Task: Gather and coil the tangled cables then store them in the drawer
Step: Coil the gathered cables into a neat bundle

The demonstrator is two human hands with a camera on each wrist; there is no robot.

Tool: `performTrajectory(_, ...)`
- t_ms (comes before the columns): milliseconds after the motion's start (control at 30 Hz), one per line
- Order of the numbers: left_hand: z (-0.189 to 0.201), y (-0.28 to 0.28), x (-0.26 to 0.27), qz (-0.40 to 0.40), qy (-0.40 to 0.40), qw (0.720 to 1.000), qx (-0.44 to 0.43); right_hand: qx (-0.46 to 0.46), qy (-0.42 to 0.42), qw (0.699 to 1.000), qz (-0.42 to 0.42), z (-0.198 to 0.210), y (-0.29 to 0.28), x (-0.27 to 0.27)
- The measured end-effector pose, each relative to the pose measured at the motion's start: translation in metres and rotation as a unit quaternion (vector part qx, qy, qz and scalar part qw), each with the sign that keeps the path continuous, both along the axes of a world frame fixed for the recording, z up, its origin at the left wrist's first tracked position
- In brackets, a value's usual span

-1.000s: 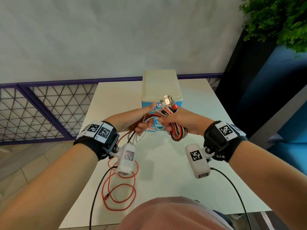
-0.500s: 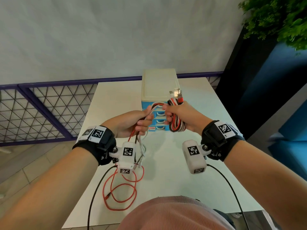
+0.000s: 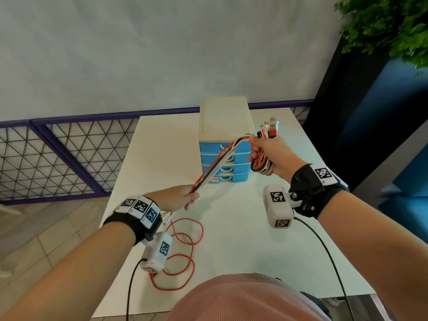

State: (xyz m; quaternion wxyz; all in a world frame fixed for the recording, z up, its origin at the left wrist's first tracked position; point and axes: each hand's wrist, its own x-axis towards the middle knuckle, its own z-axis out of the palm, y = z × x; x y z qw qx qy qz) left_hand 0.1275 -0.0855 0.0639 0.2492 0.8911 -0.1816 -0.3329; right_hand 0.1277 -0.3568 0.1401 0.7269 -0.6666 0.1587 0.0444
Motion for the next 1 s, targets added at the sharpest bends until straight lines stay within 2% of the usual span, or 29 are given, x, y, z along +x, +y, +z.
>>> performTrajectory(100, -0.008, 0.009, -0.002, 0.003, -0.015, 1.000, 0.026, 0.012, 0.001, 1.000, -0.006, 0.004, -0.003, -0.001)
performTrajectory(333, -0.018, 0.022, 0.002, 0.088, -0.083, 0.992, 0.019, 0.063, -0.011, 0.997, 0.041, 0.008, 0.004, -0.006)
performTrajectory(467, -0.018, 0.030, 0.003, 0.074, -0.087, 0.991, 0.063, 0.084, 0.009, 0.993, 0.085, 0.006, 0.011, -0.011)
performTrajectory(567, -0.005, 0.027, 0.001, 0.042, -0.056, 0.994, 0.090, 0.057, 0.015, 0.991, 0.120, 0.006, 0.019, -0.017)
performTrajectory(633, 0.010, 0.020, 0.003, 0.041, -0.029, 0.999, 0.018, 0.036, 0.021, 0.989, 0.141, 0.005, 0.023, -0.019)
performTrajectory(700, 0.028, 0.010, 0.010, 0.090, -0.059, 0.993, -0.048, 0.020, 0.023, 0.986, 0.163, 0.003, 0.028, -0.020)
performTrajectory(767, 0.044, -0.003, 0.017, 0.140, -0.121, 0.974, -0.132, 0.006, 0.029, 0.982, 0.185, 0.002, 0.031, -0.021)
performTrajectory(800, 0.052, -0.009, 0.019, 0.160, -0.127, 0.962, -0.180, -0.003, 0.032, 0.980, 0.198, 0.003, 0.032, -0.022)
performTrajectory(867, 0.068, -0.025, 0.019, 0.165, -0.087, 0.948, -0.258, -0.011, 0.033, 0.974, 0.225, 0.005, 0.034, -0.024)
performTrajectory(967, 0.081, -0.046, 0.013, 0.116, -0.037, 0.963, -0.242, -0.013, 0.022, 0.962, 0.273, 0.010, 0.033, -0.026)
performTrajectory(1000, 0.083, -0.050, 0.010, 0.105, 0.001, 0.966, -0.237, -0.017, 0.016, 0.959, 0.283, 0.012, 0.031, -0.027)
